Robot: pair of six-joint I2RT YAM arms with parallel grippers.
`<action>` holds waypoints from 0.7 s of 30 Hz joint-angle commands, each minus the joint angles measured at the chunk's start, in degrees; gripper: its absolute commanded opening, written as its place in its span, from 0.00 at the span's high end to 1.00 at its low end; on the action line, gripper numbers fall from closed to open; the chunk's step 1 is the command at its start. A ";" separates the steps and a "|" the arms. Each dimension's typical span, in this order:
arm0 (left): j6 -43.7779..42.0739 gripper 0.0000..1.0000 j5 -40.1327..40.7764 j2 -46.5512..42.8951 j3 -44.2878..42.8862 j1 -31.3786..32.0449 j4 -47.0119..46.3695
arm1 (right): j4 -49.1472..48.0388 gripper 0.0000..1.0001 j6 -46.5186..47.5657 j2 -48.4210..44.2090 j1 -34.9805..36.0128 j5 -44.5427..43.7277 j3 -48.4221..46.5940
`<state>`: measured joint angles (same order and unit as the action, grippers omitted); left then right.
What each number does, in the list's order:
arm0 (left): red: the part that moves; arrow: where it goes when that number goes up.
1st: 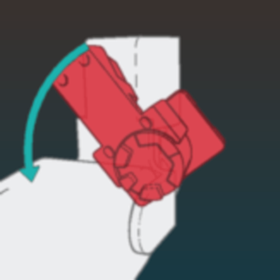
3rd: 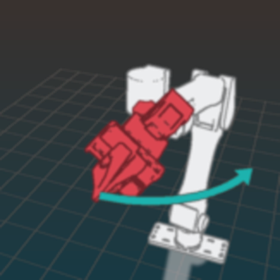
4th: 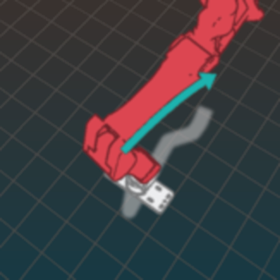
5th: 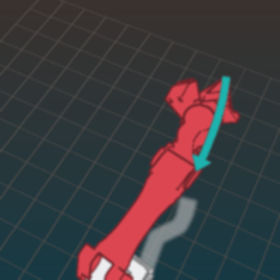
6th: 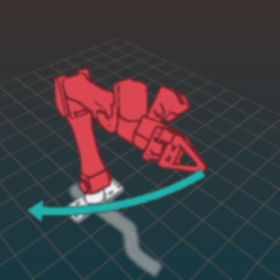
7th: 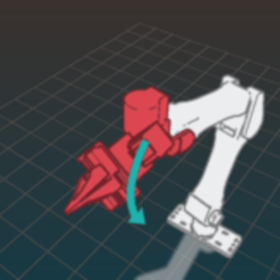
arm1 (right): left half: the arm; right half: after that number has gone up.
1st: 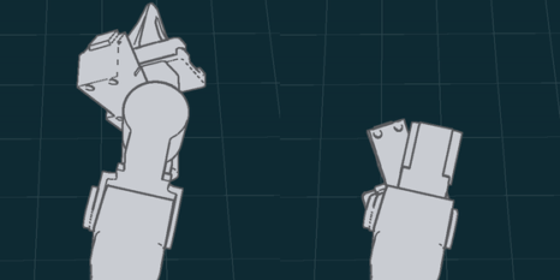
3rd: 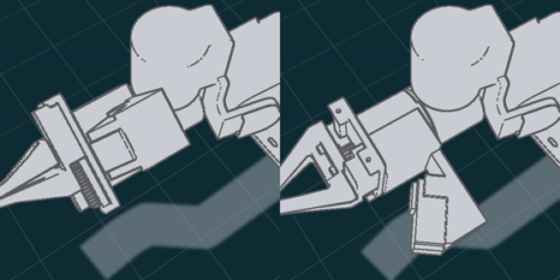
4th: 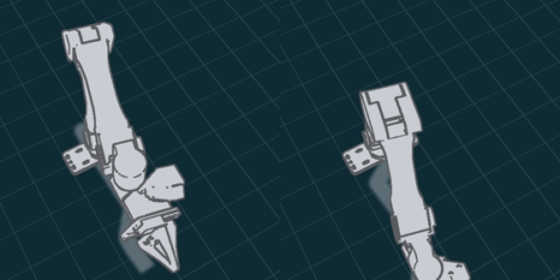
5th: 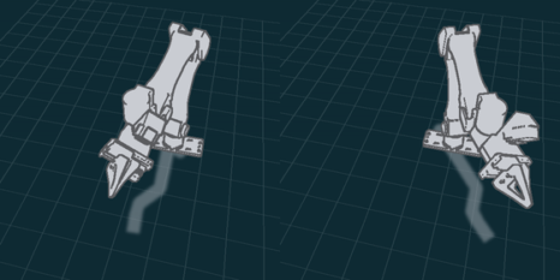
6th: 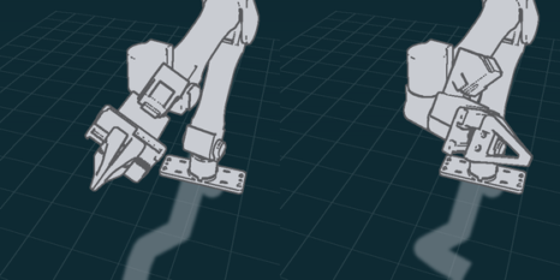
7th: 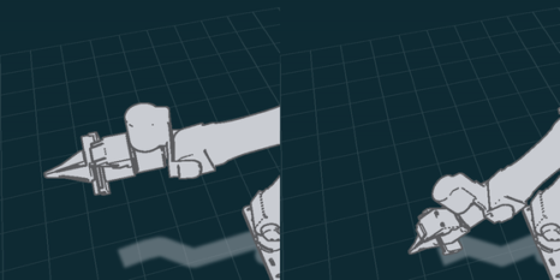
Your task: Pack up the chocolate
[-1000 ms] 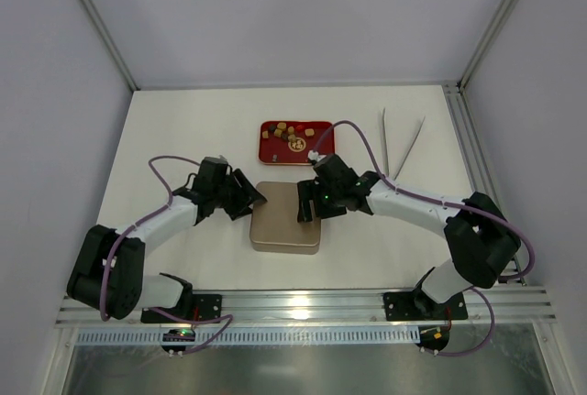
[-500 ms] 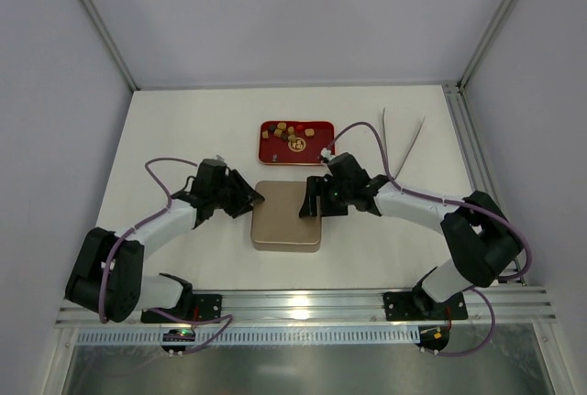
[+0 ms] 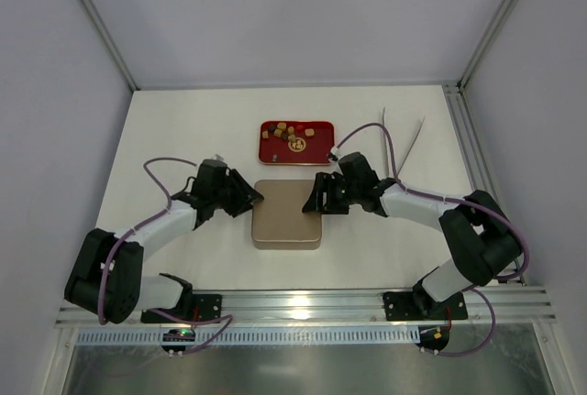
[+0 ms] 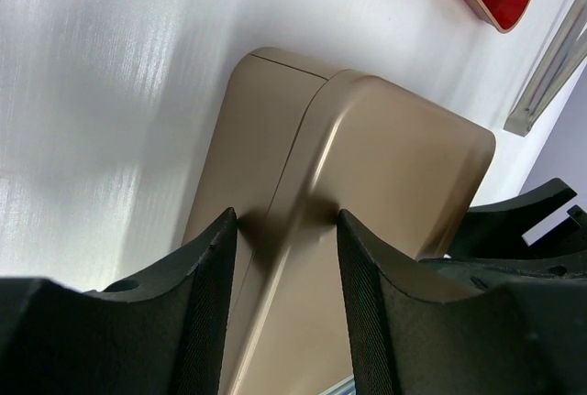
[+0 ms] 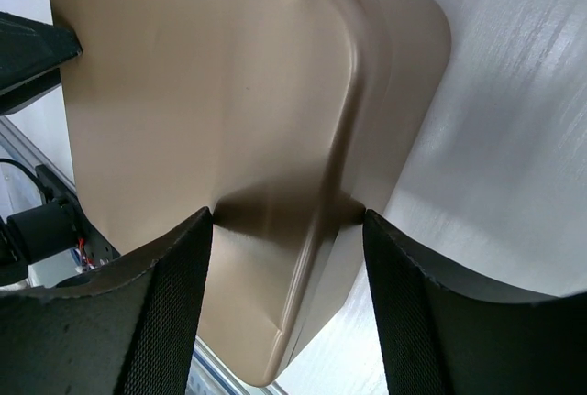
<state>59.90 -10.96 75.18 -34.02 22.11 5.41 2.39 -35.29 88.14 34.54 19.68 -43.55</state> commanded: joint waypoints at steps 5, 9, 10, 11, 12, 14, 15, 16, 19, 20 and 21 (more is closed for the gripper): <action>-1.71 0.53 0.24 2.87 1.24 2.33 9.35 | -1.87 0.61 0.22 2.13 0.26 0.09 2.50; -2.42 0.50 0.33 2.52 0.01 2.33 10.32 | -2.04 0.66 0.22 1.25 -1.14 0.79 3.99; -2.51 0.50 0.33 2.43 -0.34 2.33 10.50 | -2.04 0.68 0.22 0.99 -1.93 1.06 4.17; -2.68 0.48 0.50 2.26 -0.69 2.33 10.67 | -2.04 0.69 0.31 0.81 -2.29 1.50 4.35; -2.94 0.47 0.59 2.08 -0.96 2.33 11.02 | -2.13 0.69 0.39 0.63 -2.46 1.67 4.52; -3.38 0.46 0.50 1.99 -1.66 2.32 11.46 | -2.04 0.69 0.57 -0.07 -2.73 1.76 4.44; -3.56 0.46 0.42 1.90 -1.92 2.33 11.55 | -2.13 0.68 0.75 -0.25 -2.82 1.85 4.35; -4.08 0.45 0.33 1.82 -2.01 2.33 11.55 | -2.13 0.67 0.83 -0.77 -2.82 1.85 4.26; -6.19 0.41 -0.73 1.99 -3.94 2.33 12.51 | -2.04 0.63 1.36 -1.30 -3.17 2.11 3.65; -6.81 0.39 -0.73 1.99 -4.56 2.33 12.96 | -2.13 0.62 1.54 -1.56 -3.69 2.38 3.47; -7.51 0.39 -0.64 1.99 -5.17 2.33 13.48 | -2.04 0.61 1.63 -1.74 -4.04 2.81 3.12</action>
<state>56.55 -11.20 75.94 -37.41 23.73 12.56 -1.72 -36.12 86.96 31.14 23.77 -40.80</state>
